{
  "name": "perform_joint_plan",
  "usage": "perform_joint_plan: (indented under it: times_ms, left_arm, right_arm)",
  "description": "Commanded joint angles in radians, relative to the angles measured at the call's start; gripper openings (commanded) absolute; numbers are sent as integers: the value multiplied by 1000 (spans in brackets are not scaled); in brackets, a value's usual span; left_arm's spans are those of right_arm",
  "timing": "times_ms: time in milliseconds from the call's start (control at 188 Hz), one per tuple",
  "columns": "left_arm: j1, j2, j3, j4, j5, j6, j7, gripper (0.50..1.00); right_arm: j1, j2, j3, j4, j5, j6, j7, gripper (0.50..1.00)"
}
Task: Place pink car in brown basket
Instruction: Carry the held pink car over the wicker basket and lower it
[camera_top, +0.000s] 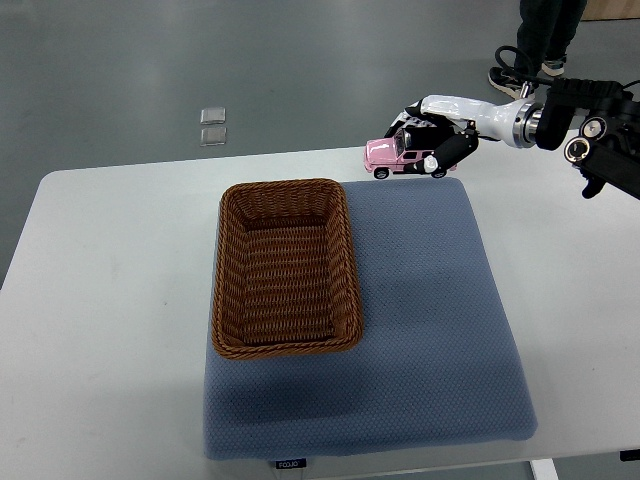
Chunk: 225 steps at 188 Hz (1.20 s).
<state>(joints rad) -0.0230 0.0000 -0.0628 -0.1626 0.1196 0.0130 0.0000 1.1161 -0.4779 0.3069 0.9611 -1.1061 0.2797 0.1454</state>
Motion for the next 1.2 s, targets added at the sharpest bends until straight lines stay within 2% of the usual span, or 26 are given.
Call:
perform_joint_plan:
  times_ms: [0,368,784,917,954,1034,1098,1114,1194]
  left_arm:
    - [0,0,-2,2,0,-1,0,1000]
    - [0,0,1,-1,0,1,0,1000]
    - [0,0,1,-1,0,1,0,1000]
    - [0,0,0,0,0,-1,0,1000]
    - [0,0,0,0,0,-1,0,1000]
    - [0,0,-2,0,0,1,0,1000]
    - [0,0,-2,0,0,1,0,1000]
    - [0,0,-2,0,0,-1,0,1000]
    - [0,0,-2,0,0,1,0,1000]
  right_arm:
    - [2,64,-3,-10,-1,-4,-1,500]
    - [7,320,-29,-145,-4,-27,-15,500]
    - [-6,435,-49,-212,-6,-50,-12,509]
    - [-21,452,-63,-223,-11,-85,-10,552]
    - [-24,452,-75,-223,-11,-88,-9,605]
    - [-29,452,-83,-223,-11,-90,-7,664]
    - [-38,452,-83,-223,-11,-90,-6,725]
    - [-41,452,-83,-223,-11,-91,-6,754]
    - [-52,452,-81,-223,-9,-90,-6,797]
